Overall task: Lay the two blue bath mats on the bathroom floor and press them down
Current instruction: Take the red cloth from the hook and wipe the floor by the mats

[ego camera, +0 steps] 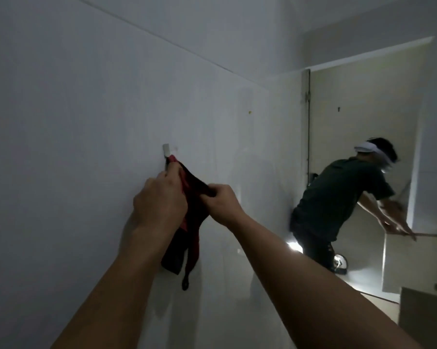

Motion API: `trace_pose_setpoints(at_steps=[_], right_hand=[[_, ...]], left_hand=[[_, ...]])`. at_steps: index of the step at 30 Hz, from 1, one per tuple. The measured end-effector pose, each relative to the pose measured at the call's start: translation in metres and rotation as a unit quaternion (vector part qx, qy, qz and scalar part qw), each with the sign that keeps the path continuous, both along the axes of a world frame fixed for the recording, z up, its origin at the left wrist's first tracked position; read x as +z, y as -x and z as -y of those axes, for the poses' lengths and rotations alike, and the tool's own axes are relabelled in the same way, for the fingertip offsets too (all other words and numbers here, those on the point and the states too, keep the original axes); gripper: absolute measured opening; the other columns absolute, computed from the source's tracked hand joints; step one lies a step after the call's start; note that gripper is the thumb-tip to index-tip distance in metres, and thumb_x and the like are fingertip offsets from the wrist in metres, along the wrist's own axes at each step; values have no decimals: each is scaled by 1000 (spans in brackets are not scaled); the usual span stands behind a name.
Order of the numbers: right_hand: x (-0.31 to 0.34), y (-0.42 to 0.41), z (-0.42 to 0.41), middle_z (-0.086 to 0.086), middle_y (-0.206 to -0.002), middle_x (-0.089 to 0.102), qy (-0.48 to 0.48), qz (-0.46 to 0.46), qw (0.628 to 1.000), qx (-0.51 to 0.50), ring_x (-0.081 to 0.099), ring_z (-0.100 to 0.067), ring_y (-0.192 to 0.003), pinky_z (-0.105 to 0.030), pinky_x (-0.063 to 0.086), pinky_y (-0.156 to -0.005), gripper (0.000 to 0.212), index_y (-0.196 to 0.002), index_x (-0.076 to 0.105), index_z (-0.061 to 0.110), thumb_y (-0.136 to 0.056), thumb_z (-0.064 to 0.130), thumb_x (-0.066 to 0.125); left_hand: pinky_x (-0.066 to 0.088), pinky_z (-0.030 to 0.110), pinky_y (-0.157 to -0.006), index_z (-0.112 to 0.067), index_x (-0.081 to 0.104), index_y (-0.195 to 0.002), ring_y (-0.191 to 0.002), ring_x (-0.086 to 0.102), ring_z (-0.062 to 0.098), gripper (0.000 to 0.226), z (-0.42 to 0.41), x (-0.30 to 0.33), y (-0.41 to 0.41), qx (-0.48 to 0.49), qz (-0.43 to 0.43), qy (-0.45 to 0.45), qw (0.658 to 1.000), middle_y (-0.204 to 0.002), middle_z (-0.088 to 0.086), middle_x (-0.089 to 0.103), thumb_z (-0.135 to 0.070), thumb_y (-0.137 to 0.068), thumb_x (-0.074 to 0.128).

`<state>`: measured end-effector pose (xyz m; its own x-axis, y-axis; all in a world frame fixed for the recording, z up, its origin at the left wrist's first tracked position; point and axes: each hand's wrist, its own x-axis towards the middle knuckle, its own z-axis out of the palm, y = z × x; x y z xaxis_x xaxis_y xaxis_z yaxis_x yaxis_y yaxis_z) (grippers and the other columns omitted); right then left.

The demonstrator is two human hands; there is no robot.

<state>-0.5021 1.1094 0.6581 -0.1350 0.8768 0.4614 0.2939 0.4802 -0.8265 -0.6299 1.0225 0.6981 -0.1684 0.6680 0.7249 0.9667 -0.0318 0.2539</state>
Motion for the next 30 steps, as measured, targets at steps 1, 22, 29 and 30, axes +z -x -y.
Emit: trace_pose_setpoints(at_steps=[1, 22, 29, 30], right_hand=[[10, -9, 3, -14, -78, 70, -14, -29, 999, -20, 62, -18, -67, -36, 51, -64, 15, -88, 72, 3, -88, 13, 61], [-159, -404, 300, -9, -96, 71, 234, -147, 857, -435, 63, -16, -85, -23, 52, -65, 21, -98, 72, 7, -84, 21, 79], [-302, -433, 492, -13, -110, 71, 350, -363, 624, -597, 67, -22, -88, -36, 57, -78, 71, -117, 67, 4, -79, 64, 71], [-307, -425, 516, -10, -115, 69, 355, -404, 596, -596, 66, -21, -88, -34, 55, -75, 72, -121, 66, 8, -84, 68, 63]], left_hand=[[39, 38, -67, -22, 47, -132, -80, 52, 25, 44, -2, 5, 0, -39, 40, -24, 998, -103, 9, 65, -6, -91, 50], [57, 37, -75, 2, 67, -123, -81, 75, 31, 40, 111, -190, -370, -459, 319, 665, 495, -105, 24, 75, -29, -97, 64], [55, 40, -80, 0, 68, -119, -96, 73, 31, 38, 251, -274, -476, -444, 241, 778, 373, -107, 19, 76, -32, -102, 57], [55, 41, -79, 0, 67, -121, -100, 72, 32, 39, 269, -282, -487, -445, 222, 788, 364, -110, 20, 75, -32, -102, 57]])
